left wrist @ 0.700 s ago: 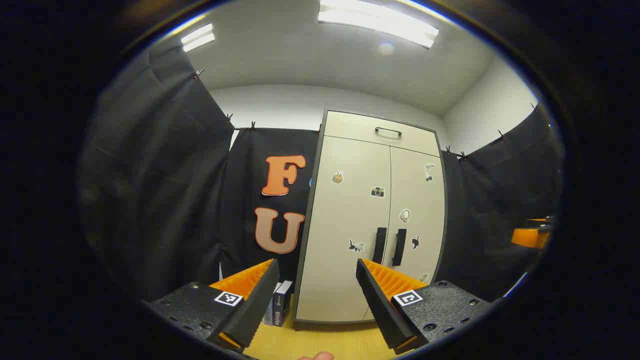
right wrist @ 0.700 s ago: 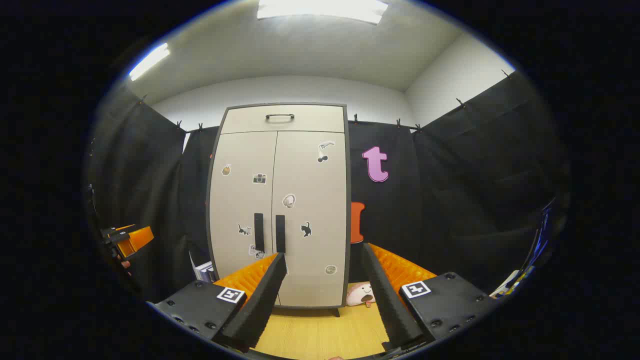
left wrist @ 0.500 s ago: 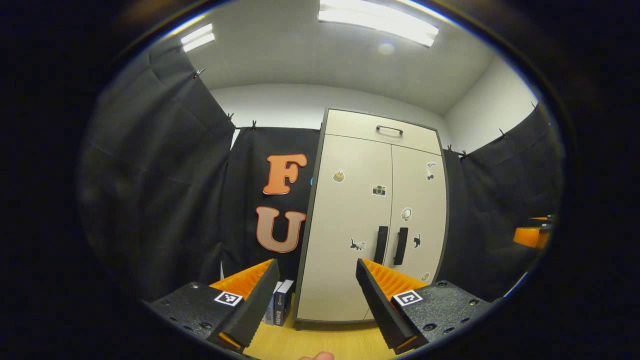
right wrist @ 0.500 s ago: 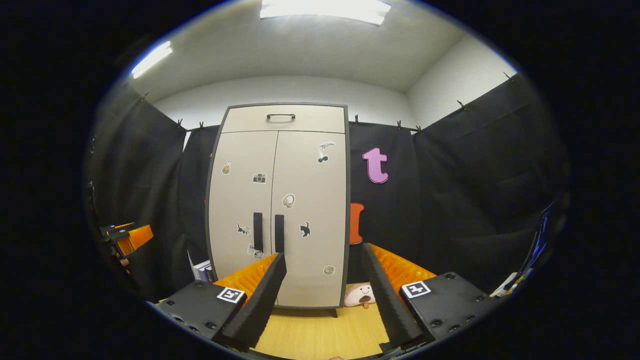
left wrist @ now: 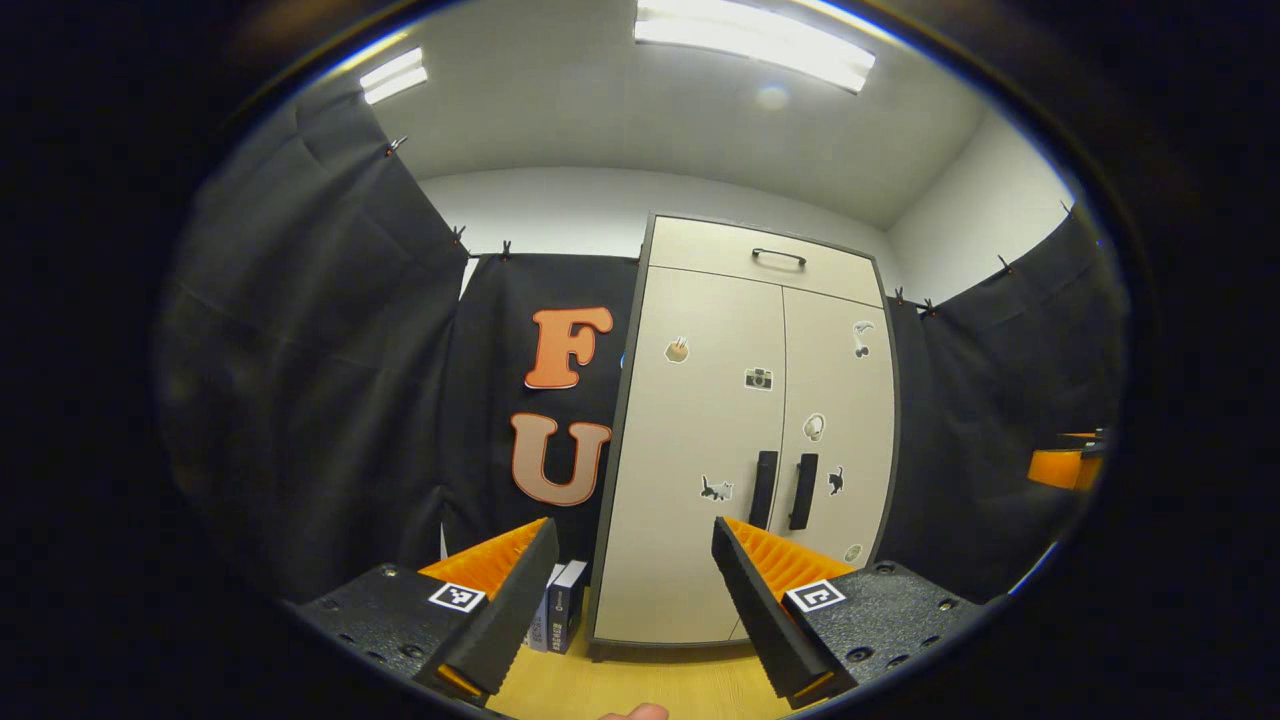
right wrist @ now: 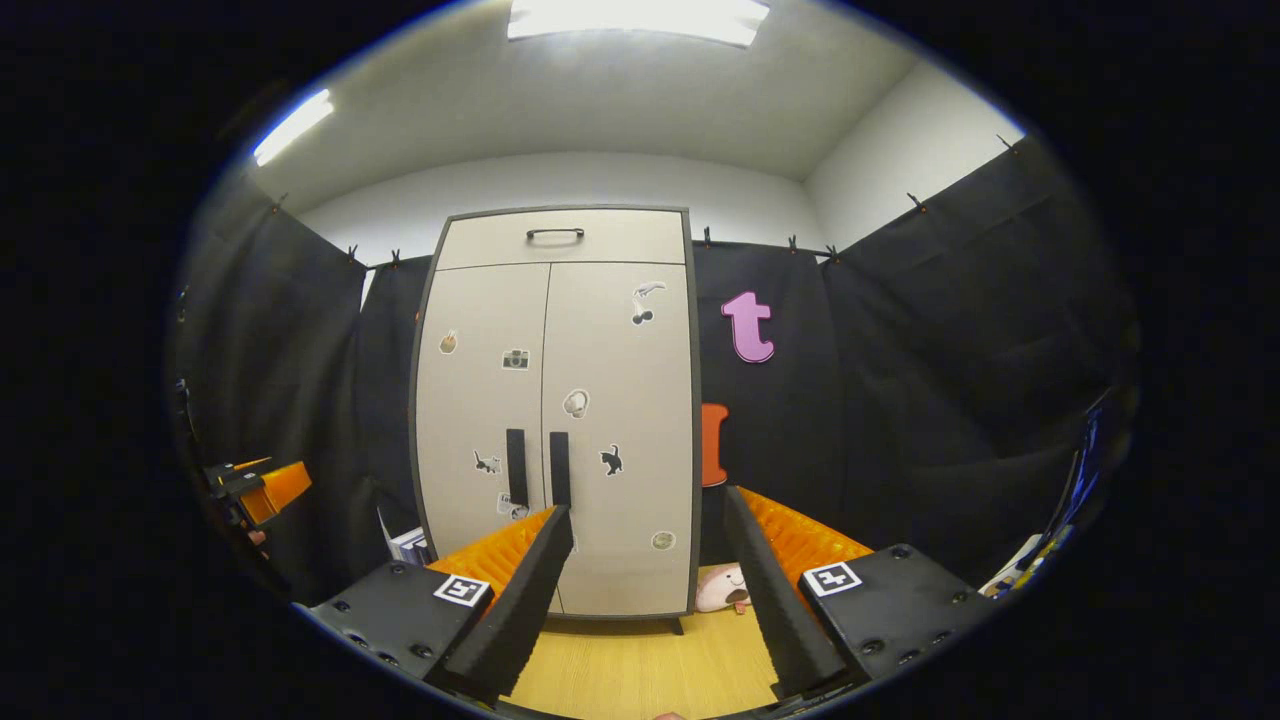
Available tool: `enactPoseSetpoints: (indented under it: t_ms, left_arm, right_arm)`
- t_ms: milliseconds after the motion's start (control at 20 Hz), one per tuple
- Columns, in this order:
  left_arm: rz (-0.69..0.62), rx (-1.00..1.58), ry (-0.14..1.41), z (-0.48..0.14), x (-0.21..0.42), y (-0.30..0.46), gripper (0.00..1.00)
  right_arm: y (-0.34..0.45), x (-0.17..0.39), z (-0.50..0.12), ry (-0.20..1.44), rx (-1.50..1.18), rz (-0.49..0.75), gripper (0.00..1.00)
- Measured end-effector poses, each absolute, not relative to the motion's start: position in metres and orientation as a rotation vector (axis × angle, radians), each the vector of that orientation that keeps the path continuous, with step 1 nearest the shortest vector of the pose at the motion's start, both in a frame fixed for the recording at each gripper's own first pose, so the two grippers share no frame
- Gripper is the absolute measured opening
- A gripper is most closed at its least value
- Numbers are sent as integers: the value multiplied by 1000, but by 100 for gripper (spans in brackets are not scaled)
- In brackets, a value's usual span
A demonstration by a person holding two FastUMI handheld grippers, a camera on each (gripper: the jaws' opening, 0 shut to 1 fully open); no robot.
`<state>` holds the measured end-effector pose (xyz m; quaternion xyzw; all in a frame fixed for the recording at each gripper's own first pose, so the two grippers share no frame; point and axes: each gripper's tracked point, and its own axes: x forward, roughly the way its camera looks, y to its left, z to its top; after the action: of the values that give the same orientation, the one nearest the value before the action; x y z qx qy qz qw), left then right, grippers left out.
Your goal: Open the right door of the double-door shoe cabinet with the right hand, and open the left door with the left hand.
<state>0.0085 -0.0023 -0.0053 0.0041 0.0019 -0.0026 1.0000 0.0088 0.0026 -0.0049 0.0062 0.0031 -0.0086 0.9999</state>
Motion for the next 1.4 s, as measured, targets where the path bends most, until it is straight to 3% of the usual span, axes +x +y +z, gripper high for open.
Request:
enactPoseSetpoints:
  t_ms: [300, 350, 450, 550, 650, 700, 850, 900, 1000, 1050, 1400]
  left_arm:
    - [-9, 17, 6, -8, 14, 1, 94]
    - [-7, 16, 11, -9, 14, 1, 94]
    - [2, 16, 18, -11, 17, 2, 94]
    - [26, 15, 17, -11, 19, 5, 94]
    - [56, 15, 26, -16, 22, 4, 94]
    - [68, 13, 33, -18, 23, 2, 94]
    - [112, -5, 30, -23, 24, -1, 94]
    - [124, -11, 27, -25, 24, -2, 94]
    - [162, -5, 20, -28, 23, 0, 94]
    - [185, 6, 17, -30, 21, 2, 94]
    - [313, 87, -24, -30, 12, 1, 94]
  right_arm:
    - [14, 23, -5, -3, 62, -21, 94]
    - [19, 28, -7, 4, 71, -3, 98]
    - [30, 44, -11, 28, 78, 39, 94]
    - [34, 67, -13, 42, 66, 56, 98]
    - [38, 93, -12, 37, 52, 74, 94]
    - [43, 109, -13, 36, 49, 94, 98]
    - [57, 155, -17, 50, 64, 159, 98]
    - [63, 172, -19, 57, 67, 184, 94]
    - [76, 204, -25, 70, 56, 231, 100]
    - [83, 218, -25, 64, 43, 252, 98]
    - [116, 305, -50, 39, -18, 241, 100]
